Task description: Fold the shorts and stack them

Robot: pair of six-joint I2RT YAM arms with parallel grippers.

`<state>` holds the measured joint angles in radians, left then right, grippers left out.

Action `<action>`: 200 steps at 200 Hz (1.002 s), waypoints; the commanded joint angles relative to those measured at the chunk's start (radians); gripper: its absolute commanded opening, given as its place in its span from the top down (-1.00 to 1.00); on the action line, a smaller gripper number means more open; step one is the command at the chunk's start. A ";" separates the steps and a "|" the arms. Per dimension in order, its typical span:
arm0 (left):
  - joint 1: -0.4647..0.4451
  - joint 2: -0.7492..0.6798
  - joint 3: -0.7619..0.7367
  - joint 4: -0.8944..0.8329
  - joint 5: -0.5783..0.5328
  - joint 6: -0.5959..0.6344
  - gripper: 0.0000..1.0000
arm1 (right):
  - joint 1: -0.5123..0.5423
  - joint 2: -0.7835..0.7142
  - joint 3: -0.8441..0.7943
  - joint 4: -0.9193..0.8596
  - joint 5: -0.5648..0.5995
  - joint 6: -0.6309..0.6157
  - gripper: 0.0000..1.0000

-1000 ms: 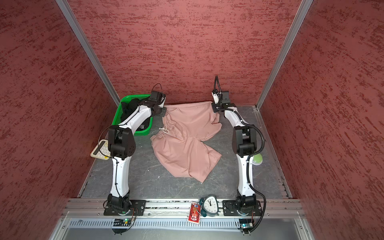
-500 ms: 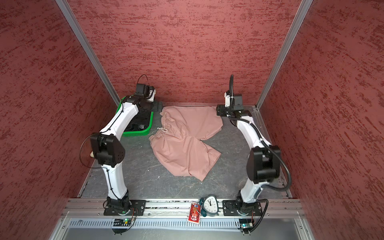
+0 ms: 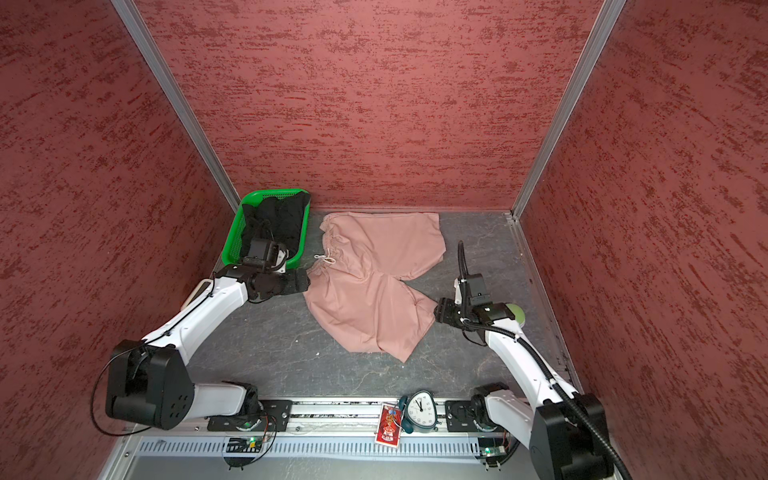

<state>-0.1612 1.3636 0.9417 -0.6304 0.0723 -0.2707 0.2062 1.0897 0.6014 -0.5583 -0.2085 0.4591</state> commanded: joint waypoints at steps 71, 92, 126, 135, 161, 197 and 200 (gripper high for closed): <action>0.029 0.133 -0.134 0.402 0.102 -0.085 -0.99 | 0.000 0.180 -0.107 0.467 -0.033 0.098 -0.10; 0.038 0.154 -0.159 0.459 0.125 -0.113 -0.99 | -0.001 0.227 -0.102 0.500 -0.023 0.108 0.08; 0.040 0.189 -0.176 0.539 0.119 -0.131 -0.99 | -0.001 0.272 -0.047 0.453 0.034 0.066 0.82; 0.040 0.202 -0.175 0.558 0.120 -0.135 -1.00 | -0.001 0.272 -0.017 0.420 0.050 0.044 0.99; 0.041 0.254 -0.148 0.585 0.159 -0.139 -0.61 | -0.002 0.270 0.086 0.316 0.122 -0.021 1.00; 0.036 0.303 -0.129 0.589 0.180 -0.142 0.37 | -0.002 0.265 0.225 0.186 0.190 -0.097 1.00; 0.037 0.305 -0.128 0.590 0.180 -0.142 0.44 | -0.001 0.266 0.238 0.174 0.190 -0.103 1.00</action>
<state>-0.1272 1.6424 0.7925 -0.0731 0.2260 -0.4061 0.2062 1.3647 0.7547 -0.2687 -0.0986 0.4320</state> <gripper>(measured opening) 0.423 0.046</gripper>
